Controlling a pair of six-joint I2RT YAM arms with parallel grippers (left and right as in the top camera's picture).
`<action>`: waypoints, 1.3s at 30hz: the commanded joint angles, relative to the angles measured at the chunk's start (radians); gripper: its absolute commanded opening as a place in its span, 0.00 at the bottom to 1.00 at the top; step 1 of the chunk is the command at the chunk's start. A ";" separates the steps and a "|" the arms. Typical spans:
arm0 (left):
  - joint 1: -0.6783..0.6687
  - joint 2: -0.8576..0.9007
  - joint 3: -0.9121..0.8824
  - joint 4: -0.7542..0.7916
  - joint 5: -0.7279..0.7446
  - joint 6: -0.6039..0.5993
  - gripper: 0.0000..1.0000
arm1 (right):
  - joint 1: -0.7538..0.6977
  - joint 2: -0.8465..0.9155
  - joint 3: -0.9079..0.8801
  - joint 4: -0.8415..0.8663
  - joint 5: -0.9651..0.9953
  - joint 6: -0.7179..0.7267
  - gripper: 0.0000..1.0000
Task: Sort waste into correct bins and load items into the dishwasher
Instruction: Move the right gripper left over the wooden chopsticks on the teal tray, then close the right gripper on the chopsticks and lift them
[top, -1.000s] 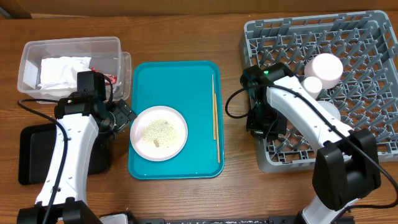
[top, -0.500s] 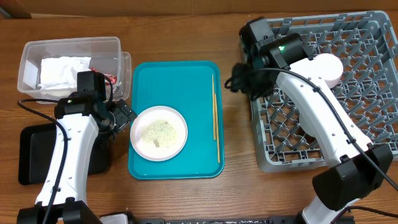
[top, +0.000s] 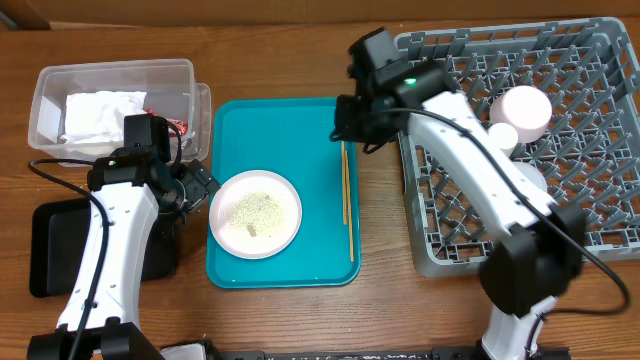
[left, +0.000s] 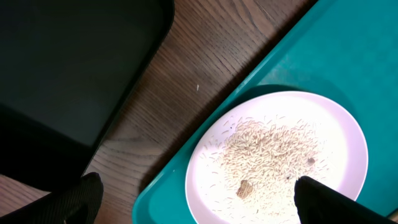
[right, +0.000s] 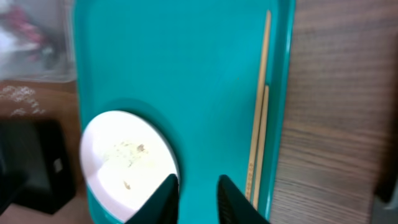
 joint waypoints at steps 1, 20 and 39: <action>0.004 -0.003 0.000 -0.002 0.001 -0.014 1.00 | 0.021 0.077 0.003 0.009 0.003 -0.001 0.20; 0.004 -0.003 0.000 -0.002 0.001 -0.014 1.00 | 0.102 0.242 0.003 0.026 0.243 0.123 0.27; 0.004 -0.003 0.000 -0.002 0.001 -0.014 1.00 | 0.103 0.321 -0.024 0.043 0.272 0.123 0.28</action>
